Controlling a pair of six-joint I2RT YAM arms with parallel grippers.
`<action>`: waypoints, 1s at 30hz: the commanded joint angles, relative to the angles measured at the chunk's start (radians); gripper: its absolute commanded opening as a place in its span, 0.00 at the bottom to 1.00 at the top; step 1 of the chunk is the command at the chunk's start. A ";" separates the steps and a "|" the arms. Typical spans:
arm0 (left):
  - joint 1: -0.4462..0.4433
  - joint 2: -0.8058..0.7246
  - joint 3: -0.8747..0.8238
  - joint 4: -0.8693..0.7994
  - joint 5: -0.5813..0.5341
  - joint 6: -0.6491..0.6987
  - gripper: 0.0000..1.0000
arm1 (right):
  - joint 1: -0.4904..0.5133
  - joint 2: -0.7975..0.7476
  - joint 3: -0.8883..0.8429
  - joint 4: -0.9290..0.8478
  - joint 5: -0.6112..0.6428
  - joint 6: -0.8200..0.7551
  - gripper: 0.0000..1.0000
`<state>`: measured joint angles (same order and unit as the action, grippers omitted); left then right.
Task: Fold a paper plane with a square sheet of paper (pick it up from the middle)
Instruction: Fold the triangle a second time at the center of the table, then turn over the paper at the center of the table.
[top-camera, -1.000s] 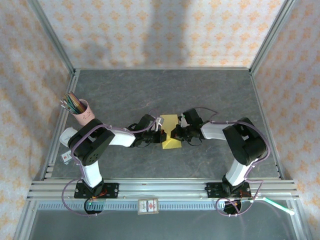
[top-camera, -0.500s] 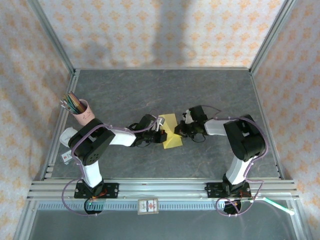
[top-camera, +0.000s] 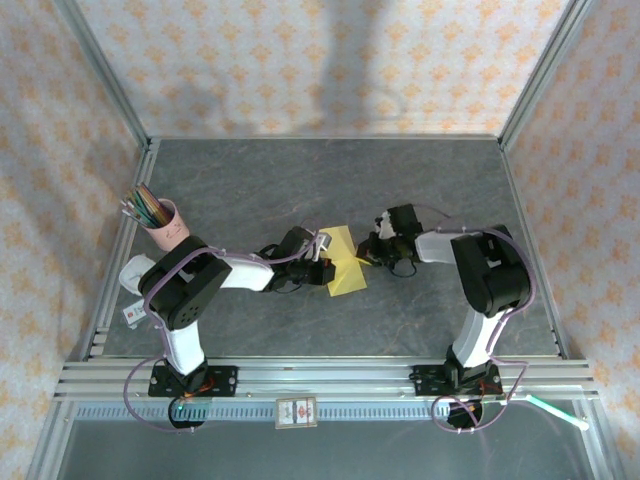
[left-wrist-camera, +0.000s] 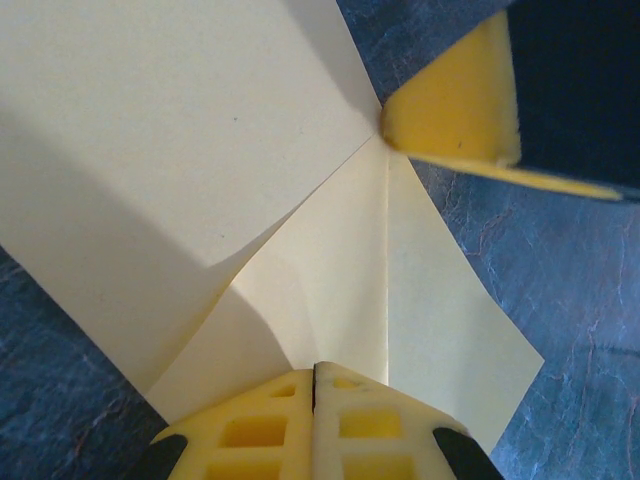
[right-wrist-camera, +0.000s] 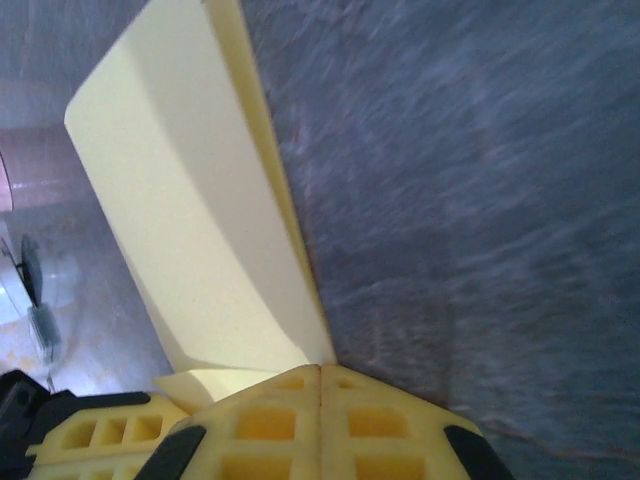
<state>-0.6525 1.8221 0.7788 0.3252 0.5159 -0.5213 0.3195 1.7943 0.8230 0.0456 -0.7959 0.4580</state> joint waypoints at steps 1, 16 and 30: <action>0.006 0.053 -0.005 -0.138 -0.082 0.037 0.00 | -0.031 -0.018 0.004 -0.042 0.118 -0.031 0.03; 0.006 0.043 -0.009 -0.101 -0.076 -0.005 0.00 | 0.071 -0.342 -0.179 -0.141 0.194 -0.024 0.15; 0.005 0.032 -0.003 -0.087 -0.075 -0.014 0.00 | 0.161 -0.316 -0.081 -0.204 0.280 -0.013 0.25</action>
<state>-0.6525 1.8221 0.7895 0.3077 0.5156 -0.5266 0.4686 1.4609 0.6853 -0.1276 -0.5579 0.4511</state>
